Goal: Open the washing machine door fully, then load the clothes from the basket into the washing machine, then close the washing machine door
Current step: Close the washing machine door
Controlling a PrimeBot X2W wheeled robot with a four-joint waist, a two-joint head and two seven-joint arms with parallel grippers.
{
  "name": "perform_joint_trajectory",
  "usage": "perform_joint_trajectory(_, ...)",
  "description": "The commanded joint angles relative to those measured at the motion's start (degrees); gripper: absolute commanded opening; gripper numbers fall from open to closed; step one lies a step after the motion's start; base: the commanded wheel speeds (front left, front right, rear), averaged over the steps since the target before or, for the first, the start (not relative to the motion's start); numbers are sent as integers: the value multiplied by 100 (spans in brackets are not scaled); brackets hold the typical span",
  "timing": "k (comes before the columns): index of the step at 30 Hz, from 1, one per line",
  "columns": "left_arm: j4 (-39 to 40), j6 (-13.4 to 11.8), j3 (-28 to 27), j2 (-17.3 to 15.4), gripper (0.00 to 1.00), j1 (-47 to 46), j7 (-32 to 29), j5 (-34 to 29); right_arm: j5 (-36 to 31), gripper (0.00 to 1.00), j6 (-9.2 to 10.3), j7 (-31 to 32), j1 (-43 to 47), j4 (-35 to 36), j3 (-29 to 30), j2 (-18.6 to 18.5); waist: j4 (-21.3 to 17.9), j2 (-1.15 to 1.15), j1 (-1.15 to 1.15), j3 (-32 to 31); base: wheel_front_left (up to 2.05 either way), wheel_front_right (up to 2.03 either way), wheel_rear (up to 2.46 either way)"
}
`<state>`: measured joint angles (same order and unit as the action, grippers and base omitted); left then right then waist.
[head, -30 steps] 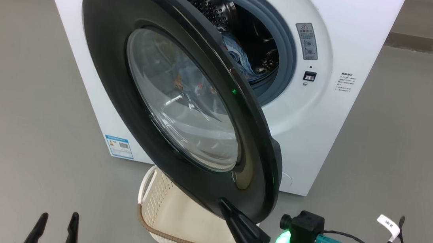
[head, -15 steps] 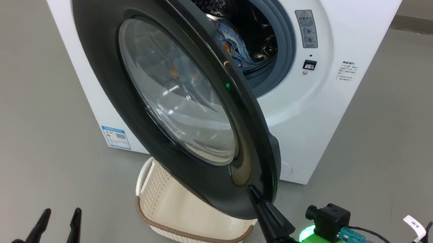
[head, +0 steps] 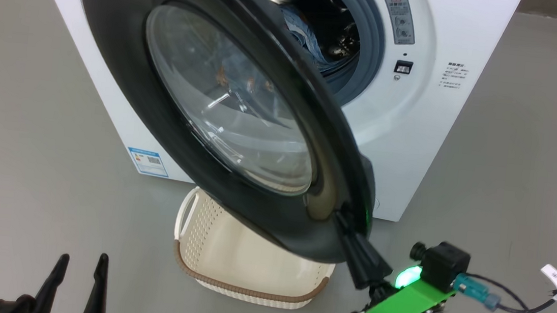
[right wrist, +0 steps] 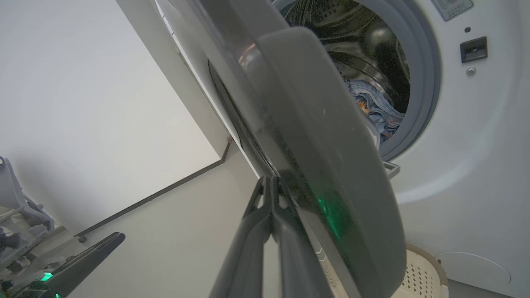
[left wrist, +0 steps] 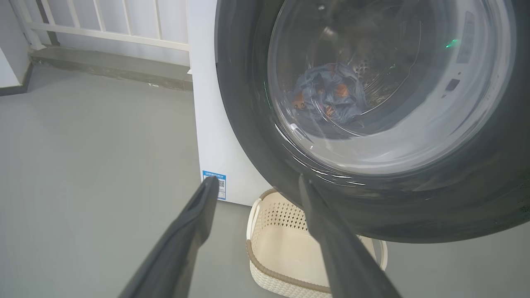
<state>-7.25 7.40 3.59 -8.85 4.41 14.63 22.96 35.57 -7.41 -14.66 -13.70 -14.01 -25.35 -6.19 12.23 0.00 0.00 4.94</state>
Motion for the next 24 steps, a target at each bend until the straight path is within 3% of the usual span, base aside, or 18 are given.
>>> perform_joint_trajectory(1, 155, 9, -179, -68, 100, -287, 37, 20, -56, 0, -8, -34, -241, 193, 68, 72, 1, 0, 0, 47, 0, 0, 0)
perform_joint_trajectory(24, 241, 9, 213, 40, 100, -878, 37, 59, -318, 0, -8, -34, -1660, -128, 1550, 199, 295, 0, 0, 712, 0, 0, 0)
